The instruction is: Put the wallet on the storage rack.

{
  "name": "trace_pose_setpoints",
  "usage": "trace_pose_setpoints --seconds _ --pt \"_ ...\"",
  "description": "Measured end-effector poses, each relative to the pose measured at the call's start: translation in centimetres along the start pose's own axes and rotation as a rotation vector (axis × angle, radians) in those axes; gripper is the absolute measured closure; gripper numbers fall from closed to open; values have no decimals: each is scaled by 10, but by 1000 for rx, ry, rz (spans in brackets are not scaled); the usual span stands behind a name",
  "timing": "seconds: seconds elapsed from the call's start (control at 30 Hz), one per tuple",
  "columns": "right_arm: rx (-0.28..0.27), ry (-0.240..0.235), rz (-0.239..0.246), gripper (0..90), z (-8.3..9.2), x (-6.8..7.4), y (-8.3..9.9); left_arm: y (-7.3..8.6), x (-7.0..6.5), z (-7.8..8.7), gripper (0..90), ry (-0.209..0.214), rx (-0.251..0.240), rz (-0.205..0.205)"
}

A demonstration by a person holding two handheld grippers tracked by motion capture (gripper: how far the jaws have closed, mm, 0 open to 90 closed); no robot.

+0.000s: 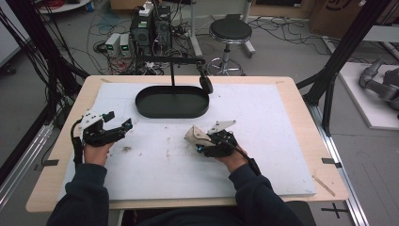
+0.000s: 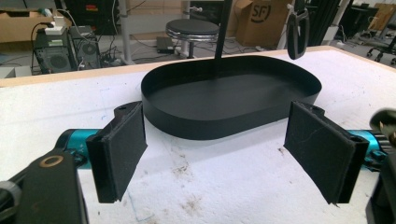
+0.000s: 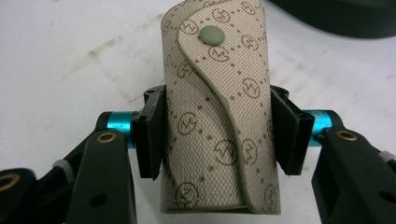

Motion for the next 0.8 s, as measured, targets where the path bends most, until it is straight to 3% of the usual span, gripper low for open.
trace_pose_setpoints --seconds 0.23,0.43,0.67,0.8 --pt "-33 20 4 453 2 -12 -14 0 0 0 204 -1 -3 1" --pt "-67 34 3 450 -4 -26 -42 0 0 0 204 2 -3 2" --pt "-72 52 33 447 -31 -43 -85 -1 1 1 204 3 -8 9" --pt "-59 58 18 446 -53 -49 -99 -1 2 1 204 1 -9 11"
Point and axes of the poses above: each handheld gripper's, and its own axes: z roughly backward along the jaws, y roughly out of its underside, x roughly to its left, the point moved 2 cm from there along -z, roughly forward along the jaws, and after that the axes turned 4 degrees about z, right-handed, at the moved point
